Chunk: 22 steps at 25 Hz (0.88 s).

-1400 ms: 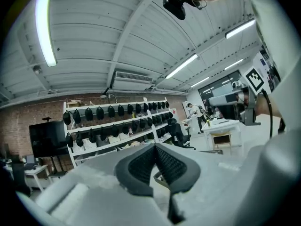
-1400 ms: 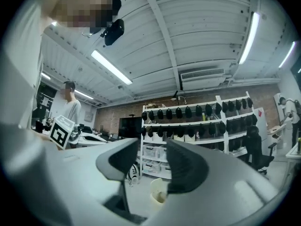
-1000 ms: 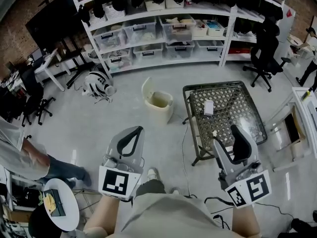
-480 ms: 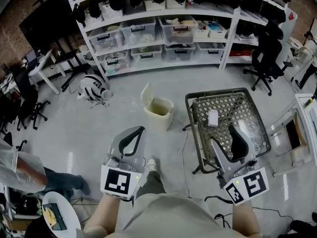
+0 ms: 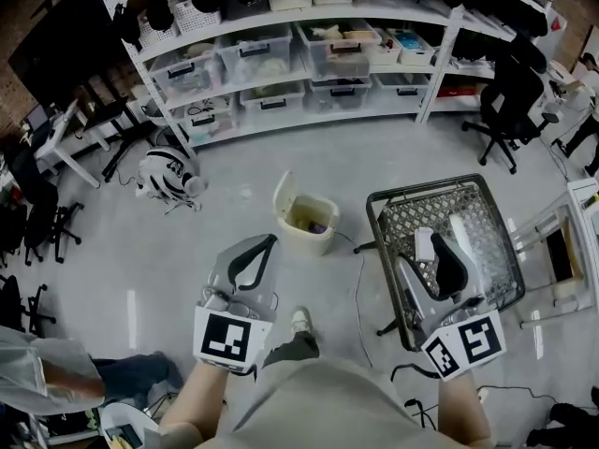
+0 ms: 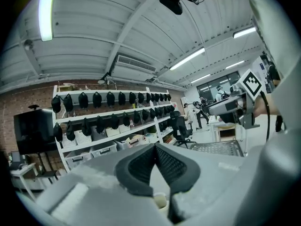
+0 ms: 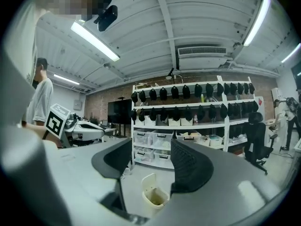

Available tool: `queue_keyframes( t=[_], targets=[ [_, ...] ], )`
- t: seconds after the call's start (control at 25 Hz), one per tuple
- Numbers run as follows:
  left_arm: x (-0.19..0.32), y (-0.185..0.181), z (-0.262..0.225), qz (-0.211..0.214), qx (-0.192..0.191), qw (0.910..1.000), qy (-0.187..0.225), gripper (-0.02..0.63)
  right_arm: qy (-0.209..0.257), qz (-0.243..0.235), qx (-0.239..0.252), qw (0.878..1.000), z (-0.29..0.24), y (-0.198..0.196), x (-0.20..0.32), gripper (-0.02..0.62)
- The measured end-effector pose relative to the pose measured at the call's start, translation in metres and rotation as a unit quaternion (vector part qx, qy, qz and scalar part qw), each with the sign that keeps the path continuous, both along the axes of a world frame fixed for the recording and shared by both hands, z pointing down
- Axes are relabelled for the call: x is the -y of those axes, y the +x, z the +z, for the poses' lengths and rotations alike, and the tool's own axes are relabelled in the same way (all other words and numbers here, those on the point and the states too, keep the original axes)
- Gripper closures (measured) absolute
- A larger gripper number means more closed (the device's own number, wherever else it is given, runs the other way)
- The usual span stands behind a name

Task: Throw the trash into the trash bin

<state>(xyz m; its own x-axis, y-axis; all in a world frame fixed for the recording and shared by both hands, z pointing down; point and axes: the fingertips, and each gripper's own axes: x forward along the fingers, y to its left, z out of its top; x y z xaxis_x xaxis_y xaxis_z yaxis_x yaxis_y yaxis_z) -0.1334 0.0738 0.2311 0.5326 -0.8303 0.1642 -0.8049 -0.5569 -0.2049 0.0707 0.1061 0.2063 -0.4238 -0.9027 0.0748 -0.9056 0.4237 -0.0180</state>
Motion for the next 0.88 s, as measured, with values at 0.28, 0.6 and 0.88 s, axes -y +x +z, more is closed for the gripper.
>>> queue_keyframes(
  t=[0.28, 0.6, 0.88],
  targets=[
    [0.088, -0.039, 0.015, 0.032, 0.002, 0.9994, -0.014, 0.603, -0.013, 0.029, -0.006, 0.999, 0.008, -0.044, 0.084, 0.334],
    [0.149, -0.054, 0.026, 0.058, 0.002, 0.9977, -0.036, 0.603, -0.037, 0.053, -0.015, 0.998, 0.016, -0.063, 0.138, 0.334],
    [0.169, -0.046, 0.035, 0.079, 0.014, 0.9961, -0.035, 0.603, -0.051, 0.064, -0.014, 0.997, 0.028, -0.06, 0.153, 0.333]
  ],
)
